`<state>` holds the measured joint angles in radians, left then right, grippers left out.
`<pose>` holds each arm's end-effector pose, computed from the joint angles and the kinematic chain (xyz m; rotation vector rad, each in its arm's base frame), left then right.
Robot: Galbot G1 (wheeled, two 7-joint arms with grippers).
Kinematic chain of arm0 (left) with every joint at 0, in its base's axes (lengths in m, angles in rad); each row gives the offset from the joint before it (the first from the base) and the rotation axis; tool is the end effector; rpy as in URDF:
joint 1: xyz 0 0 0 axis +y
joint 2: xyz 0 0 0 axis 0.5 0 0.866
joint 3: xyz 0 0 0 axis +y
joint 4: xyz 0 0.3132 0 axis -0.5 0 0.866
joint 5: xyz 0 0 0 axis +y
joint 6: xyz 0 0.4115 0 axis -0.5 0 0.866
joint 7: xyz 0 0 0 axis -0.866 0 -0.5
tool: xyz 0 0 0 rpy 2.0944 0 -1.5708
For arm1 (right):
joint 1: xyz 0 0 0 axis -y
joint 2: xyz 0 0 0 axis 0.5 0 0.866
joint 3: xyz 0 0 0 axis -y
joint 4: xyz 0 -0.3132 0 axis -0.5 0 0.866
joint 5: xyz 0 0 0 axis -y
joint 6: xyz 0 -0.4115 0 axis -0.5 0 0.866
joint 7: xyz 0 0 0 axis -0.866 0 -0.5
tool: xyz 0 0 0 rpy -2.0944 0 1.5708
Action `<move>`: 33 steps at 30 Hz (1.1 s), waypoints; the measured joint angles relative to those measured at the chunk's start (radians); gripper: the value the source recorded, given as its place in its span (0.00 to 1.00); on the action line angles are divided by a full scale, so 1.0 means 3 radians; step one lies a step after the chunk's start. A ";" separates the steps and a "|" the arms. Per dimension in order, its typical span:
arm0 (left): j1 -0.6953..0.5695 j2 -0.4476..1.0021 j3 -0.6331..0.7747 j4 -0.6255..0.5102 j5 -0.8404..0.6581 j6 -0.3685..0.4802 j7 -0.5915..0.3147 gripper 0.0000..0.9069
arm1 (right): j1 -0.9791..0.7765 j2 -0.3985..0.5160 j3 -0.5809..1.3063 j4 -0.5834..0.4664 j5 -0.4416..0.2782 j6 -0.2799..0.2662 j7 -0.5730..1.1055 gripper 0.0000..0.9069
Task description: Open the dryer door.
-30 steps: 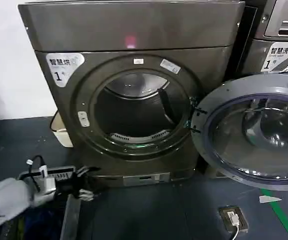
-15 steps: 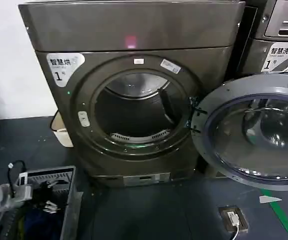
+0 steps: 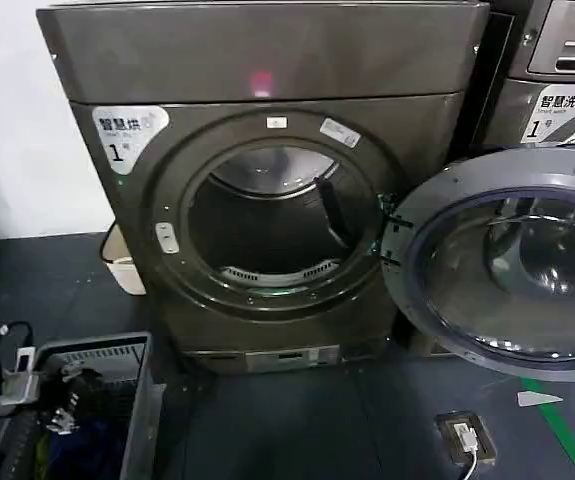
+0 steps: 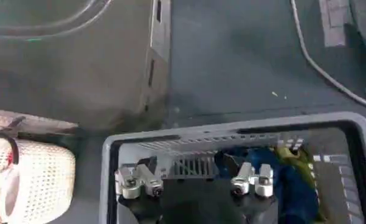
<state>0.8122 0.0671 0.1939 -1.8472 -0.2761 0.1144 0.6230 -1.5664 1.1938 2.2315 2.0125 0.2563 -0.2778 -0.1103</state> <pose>0.3474 0.2179 -0.1700 -1.1202 -1.7263 -1.3348 -0.0402 -0.3932 0.0322 1.7502 2.2647 -0.8554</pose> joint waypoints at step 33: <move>0.0023 -0.0031 -0.0114 0.0398 0.0672 -0.0401 0.0379 1.00 | -0.0062 0.0074 0.0066 0.0055 0.0007 0.0017 -0.0019 1.00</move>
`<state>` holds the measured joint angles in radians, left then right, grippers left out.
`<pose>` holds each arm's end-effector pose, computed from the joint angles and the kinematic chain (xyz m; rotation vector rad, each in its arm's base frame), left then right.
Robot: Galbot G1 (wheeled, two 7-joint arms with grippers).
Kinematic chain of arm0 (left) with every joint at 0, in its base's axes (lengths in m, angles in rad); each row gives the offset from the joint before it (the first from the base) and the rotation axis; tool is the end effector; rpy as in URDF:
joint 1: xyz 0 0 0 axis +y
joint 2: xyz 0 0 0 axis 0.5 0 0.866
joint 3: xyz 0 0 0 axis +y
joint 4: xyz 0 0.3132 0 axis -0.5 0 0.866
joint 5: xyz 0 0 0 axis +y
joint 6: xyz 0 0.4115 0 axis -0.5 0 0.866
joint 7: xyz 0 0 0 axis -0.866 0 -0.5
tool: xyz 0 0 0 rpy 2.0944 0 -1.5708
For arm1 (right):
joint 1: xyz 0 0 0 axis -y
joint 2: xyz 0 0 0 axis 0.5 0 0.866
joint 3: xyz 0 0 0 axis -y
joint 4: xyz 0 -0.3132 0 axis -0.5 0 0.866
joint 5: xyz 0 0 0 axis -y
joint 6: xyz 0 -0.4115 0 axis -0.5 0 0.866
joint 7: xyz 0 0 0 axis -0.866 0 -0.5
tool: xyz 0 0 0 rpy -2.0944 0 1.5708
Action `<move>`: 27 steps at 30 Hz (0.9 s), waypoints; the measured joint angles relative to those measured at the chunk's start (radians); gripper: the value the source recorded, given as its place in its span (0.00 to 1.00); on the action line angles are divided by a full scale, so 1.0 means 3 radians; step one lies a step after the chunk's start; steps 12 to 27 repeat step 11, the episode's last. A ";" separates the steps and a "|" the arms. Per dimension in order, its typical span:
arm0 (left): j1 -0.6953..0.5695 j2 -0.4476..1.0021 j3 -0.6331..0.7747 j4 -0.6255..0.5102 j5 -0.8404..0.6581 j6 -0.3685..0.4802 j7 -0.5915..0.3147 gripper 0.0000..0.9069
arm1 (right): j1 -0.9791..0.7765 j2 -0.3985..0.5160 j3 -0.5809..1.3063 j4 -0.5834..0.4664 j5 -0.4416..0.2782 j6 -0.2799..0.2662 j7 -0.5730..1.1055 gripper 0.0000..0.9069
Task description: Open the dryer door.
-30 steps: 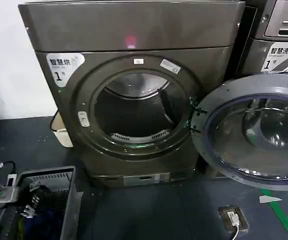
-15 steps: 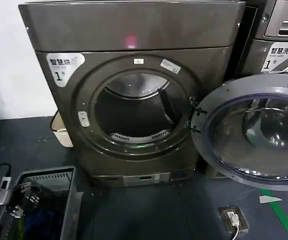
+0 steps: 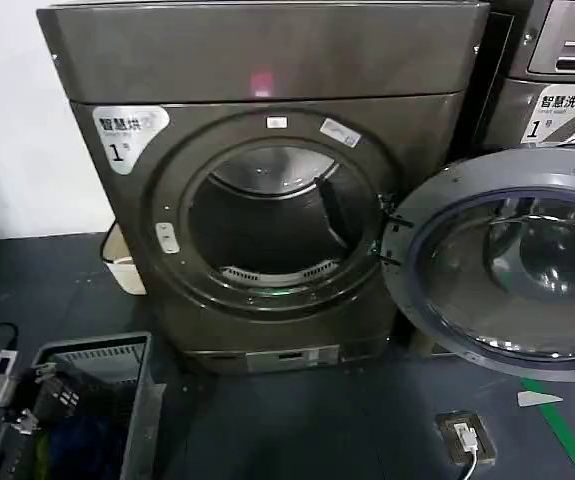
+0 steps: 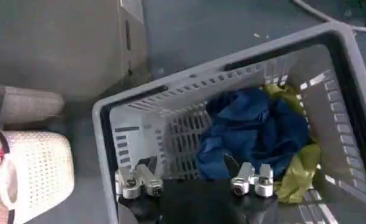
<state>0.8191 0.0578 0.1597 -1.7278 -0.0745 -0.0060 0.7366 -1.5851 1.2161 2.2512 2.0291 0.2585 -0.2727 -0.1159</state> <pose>0.3617 0.2633 -0.1643 -1.1486 -1.5174 -1.4960 -0.0476 -0.3874 0.0326 1.7617 2.2595 -0.8813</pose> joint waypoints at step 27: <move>-0.0004 0.0019 -0.0005 0.0036 0.0032 -0.0040 0.0005 1.00 | -0.0022 0.0000 0.0036 -0.0013 0.0007 0.0008 0.0000 1.00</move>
